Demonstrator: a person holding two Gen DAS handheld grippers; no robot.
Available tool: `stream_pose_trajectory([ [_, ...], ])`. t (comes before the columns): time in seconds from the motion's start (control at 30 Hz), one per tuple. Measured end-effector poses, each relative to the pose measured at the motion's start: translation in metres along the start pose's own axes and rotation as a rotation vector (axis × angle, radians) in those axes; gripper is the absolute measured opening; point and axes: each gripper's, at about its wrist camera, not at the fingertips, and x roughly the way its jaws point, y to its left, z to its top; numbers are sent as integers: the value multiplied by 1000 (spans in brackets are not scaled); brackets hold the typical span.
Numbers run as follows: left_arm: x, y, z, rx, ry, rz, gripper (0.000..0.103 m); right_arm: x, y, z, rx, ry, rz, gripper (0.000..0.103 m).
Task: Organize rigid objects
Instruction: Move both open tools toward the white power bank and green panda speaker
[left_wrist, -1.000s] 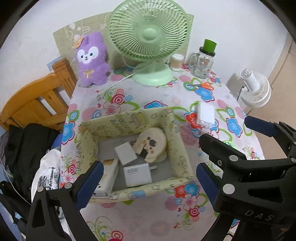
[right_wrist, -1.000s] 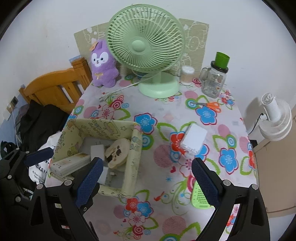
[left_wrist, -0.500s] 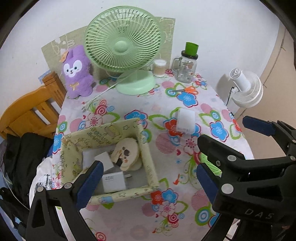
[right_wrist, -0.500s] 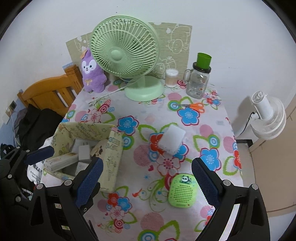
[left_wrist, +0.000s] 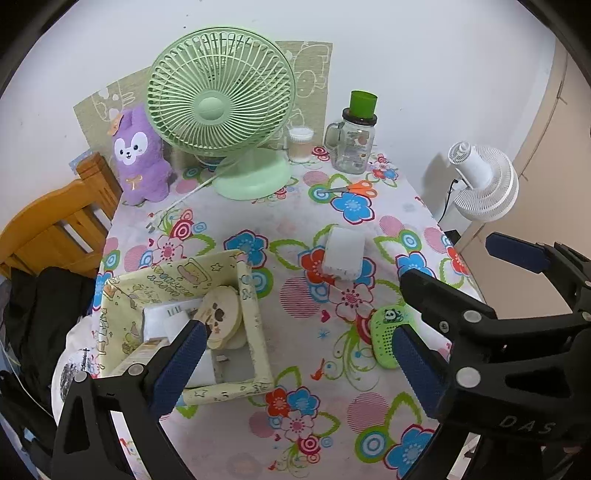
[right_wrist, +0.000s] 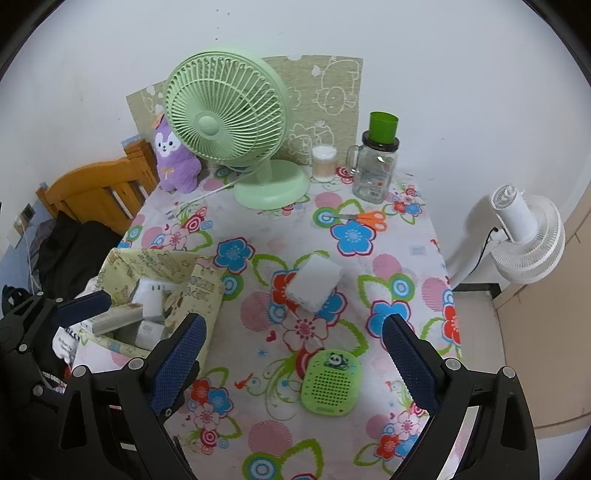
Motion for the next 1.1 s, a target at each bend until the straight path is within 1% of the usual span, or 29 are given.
stream_pose_trajectory([
  [0.3,14,-16,2,-23,13,-1,101,5,-29,-5,3,11,3,98],
  [0.53,30,-32,6,-17,31,1,101,16,-49,-8,6,35,15,98],
  [0.9,62,-51,15,-15,67,3,101,40,-79,-6,22,67,23,98],
  [1.1,83,-58,26,12,84,4,101,61,-93,-4,36,91,14,98],
])
